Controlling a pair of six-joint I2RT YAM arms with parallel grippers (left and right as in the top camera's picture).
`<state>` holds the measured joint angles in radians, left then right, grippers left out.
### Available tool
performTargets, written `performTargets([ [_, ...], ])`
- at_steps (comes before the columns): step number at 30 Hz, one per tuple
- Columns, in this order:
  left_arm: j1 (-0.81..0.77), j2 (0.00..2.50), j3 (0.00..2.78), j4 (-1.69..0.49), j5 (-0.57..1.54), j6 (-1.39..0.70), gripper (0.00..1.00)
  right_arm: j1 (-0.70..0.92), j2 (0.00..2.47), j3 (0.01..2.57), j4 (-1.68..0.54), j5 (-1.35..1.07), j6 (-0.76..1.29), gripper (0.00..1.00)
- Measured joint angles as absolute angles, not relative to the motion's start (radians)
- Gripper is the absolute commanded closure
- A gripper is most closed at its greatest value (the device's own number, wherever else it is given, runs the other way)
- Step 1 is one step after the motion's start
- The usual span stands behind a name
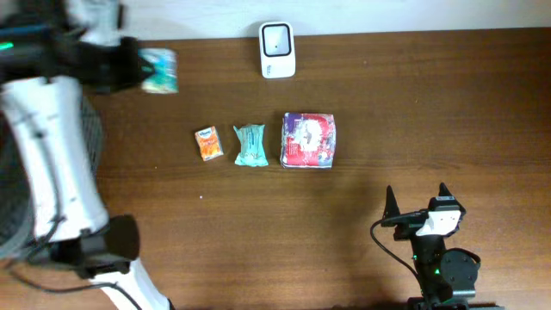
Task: Scan the item barcode
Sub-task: 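Place the teal Kleenex pack beside the orange pack with the left gripper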
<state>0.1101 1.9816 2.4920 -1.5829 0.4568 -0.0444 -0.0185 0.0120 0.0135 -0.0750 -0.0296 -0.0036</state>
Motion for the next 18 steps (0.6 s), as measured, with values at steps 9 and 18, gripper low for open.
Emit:
performTargets([
  [9,-0.159,1.991,1.871,-0.845,0.102,-0.137,1.0,-0.019,0.012,0.014,-0.075,-0.03,-0.004,0.01],
  [18,-0.158,1.99,1.348,-0.264,0.044,-0.311,0.95,-0.019,0.012,0.014,-0.075,-0.03,-0.004,0.01],
])
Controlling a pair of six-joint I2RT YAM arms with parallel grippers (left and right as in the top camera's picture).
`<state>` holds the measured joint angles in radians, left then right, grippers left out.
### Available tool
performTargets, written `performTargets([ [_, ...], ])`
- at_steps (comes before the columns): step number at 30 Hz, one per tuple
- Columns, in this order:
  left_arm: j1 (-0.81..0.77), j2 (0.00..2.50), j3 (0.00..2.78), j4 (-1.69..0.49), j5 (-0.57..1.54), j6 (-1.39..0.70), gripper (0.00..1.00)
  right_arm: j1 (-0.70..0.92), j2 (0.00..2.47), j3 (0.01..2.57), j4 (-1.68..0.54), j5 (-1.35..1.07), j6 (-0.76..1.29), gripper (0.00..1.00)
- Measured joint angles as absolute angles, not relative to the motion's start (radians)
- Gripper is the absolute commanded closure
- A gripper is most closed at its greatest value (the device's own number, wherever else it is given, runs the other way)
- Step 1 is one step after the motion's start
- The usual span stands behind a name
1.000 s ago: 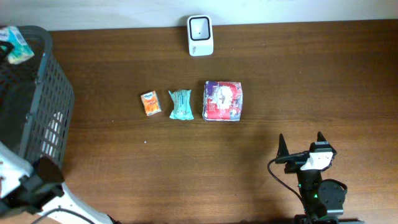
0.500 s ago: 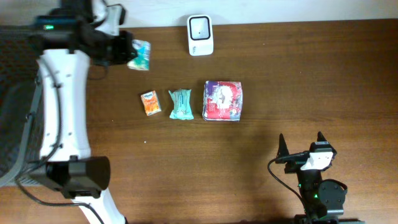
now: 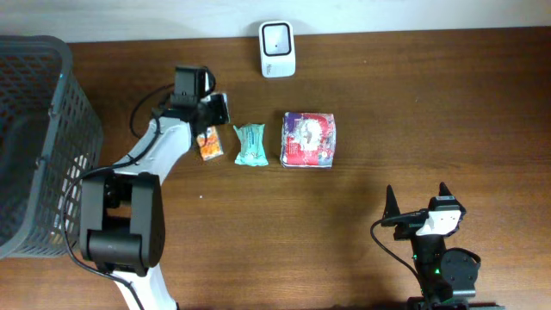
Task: Scan the item barcode
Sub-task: 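Place the teal Kleenex pack beside the orange pack with the left gripper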
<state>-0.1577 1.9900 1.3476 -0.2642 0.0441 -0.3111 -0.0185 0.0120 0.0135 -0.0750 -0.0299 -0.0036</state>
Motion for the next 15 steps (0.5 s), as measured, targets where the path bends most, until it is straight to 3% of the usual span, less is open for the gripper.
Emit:
performTargets([
  [2,-0.163,1.99,1.298,-0.237,0.044,-0.317,0.89,-0.019,0.012,0.014,-0.075,-0.03,-0.004,0.01],
  [7,-0.197,1.99,1.287,-0.185,0.071,-0.326,0.54,-0.019,0.012,0.014,-0.075,-0.03,-0.004,0.01],
  [12,-0.187,1.978,1.291,-0.205,0.08,-0.323,0.48,-0.019,0.012,0.014,-0.075,-0.03,-0.004,0.01],
  [15,-0.11,1.827,1.314,-0.266,0.086,-0.322,0.42,-0.019,0.012,0.014,-0.075,-0.03,-0.004,0.01],
])
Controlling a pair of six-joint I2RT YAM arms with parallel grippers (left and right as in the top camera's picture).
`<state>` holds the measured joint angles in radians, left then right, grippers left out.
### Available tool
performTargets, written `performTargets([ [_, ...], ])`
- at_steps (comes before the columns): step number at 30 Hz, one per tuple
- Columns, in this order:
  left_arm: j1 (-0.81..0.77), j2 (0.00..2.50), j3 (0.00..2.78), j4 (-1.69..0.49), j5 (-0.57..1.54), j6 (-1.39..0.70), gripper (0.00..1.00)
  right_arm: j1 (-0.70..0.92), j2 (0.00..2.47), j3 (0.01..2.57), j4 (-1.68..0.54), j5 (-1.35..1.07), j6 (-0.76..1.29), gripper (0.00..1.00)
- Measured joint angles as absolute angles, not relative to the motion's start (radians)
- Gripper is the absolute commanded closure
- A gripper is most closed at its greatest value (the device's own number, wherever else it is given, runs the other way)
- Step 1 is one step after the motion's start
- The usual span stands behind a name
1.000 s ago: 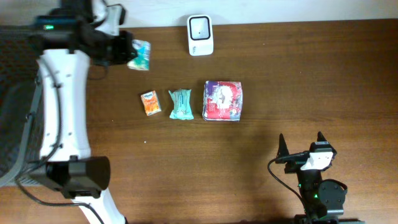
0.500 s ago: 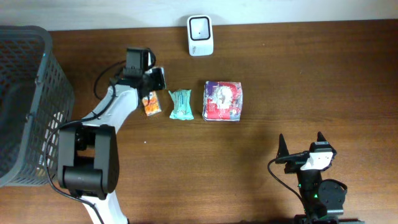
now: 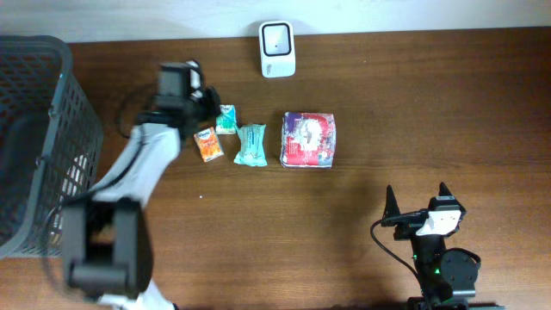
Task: Scan the item barcode
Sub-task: 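Place the teal Kleenex pack beside the orange pack with the left gripper, then reach into the basket and grasp the white tube with the left gripper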
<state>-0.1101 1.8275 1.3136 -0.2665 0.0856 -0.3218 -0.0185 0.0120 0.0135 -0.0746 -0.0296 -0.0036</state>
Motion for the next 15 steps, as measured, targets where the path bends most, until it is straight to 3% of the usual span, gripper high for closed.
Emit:
performTargets([
  [4,0.095,1.39,1.38,-0.236,0.087,-0.319,0.41,-0.019,0.012,0.014,-0.075,-0.03,-0.004,0.01],
  [5,0.171,1.289,1.382,-0.216,0.091,-0.311,0.35,-0.019,0.012,0.014,-0.075,-0.03,-0.004,0.01],
  [8,0.381,1.117,1.39,-0.205,0.073,-0.263,0.31,-0.019,0.012,0.014,-0.075,-0.03,-0.004,0.01],
  [10,0.536,1.082,1.396,-0.255,0.046,-0.214,0.27,-0.019,0.012,0.014,-0.075,-0.03,-0.004,0.01],
  [11,0.593,1.1,1.398,-0.286,0.043,-0.193,0.19,-0.019,0.012,0.014,-0.075,-0.03,-0.004,0.01],
  [14,0.764,1.26,1.401,-0.452,0.073,-0.067,0.18,-0.019,0.012,0.014,-0.075,-0.03,-0.005,0.01],
  [15,0.783,1.312,1.405,-0.496,0.081,-0.029,0.14,-0.019,0.012,0.014,-0.075,-0.03,-0.003,0.01],
])
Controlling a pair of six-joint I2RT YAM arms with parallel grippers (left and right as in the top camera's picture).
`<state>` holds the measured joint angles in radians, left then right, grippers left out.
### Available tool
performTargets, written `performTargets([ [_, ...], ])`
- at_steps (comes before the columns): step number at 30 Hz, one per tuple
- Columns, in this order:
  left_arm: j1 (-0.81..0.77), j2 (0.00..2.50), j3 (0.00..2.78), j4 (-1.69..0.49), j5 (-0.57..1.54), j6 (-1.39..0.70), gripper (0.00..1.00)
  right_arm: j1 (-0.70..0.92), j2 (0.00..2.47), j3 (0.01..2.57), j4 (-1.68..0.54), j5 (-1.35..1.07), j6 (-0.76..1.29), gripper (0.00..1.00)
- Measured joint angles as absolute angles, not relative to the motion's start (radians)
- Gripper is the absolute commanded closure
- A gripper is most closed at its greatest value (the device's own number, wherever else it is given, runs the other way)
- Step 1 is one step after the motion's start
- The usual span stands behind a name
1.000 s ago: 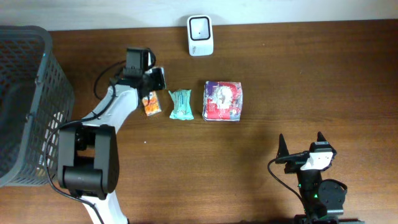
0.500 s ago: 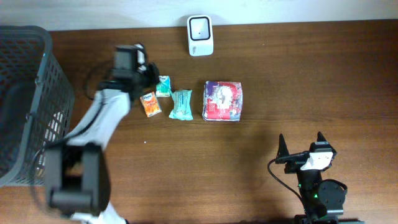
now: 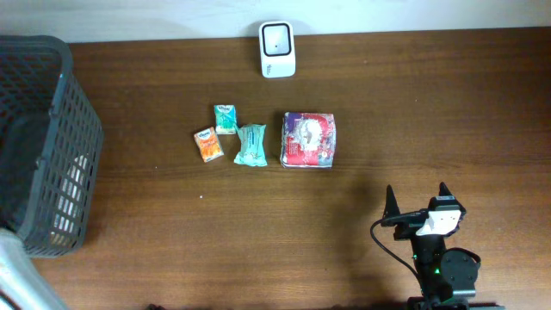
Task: Scan the item barcode
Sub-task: 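Reach into the basket and grasp the white tube with the left gripper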
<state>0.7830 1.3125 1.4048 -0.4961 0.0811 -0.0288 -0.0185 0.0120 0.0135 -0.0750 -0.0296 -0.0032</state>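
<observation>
The white barcode scanner (image 3: 277, 49) stands at the table's far edge. In front of it lie a small green packet (image 3: 225, 118), an orange packet (image 3: 207, 144), a teal packet (image 3: 250, 144) and a larger red-and-purple pack (image 3: 308, 139). My right gripper (image 3: 417, 203) rests near the front right, open, with nothing between its fingers, well away from the items. Of the left arm only a white piece (image 3: 19, 284) shows at the bottom left corner; its gripper is out of view.
A dark mesh basket (image 3: 52, 129) takes up the left side of the table. The right arm's base and cable (image 3: 443, 267) sit at the front edge.
The left arm, which reached over the table with its gripper at the small green packet, has withdrawn to the bottom left corner. The green packet lies free beside the orange one. The right arm is unmoved.
The left gripper was at the far left holding a blurred green packet, the arm covering the basket. Then it was down by the orange packet. Then the green packet showed on the table at its fingers. Now the packet lies alone and the arm is gone.
</observation>
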Motion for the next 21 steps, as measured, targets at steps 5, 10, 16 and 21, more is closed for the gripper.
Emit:
performTargets([
  [5,0.826,1.549,1.411,-0.651,0.111,0.107,0.13,-0.019,0.012,0.014,-0.075,-0.03,-0.004,0.01],
  [10,0.902,1.627,1.414,-0.77,0.196,0.209,0.18,-0.019,0.012,0.014,-0.075,-0.03,-0.004,0.01],
  [16,0.928,1.749,1.418,-0.881,0.239,0.295,0.01,-0.019,0.012,0.014,-0.075,-0.03,-0.003,0.01],
  [21,0.922,1.782,1.42,-0.949,0.251,0.332,0.01,-0.019,0.012,0.014,-0.075,-0.03,-0.003,0.01],
])
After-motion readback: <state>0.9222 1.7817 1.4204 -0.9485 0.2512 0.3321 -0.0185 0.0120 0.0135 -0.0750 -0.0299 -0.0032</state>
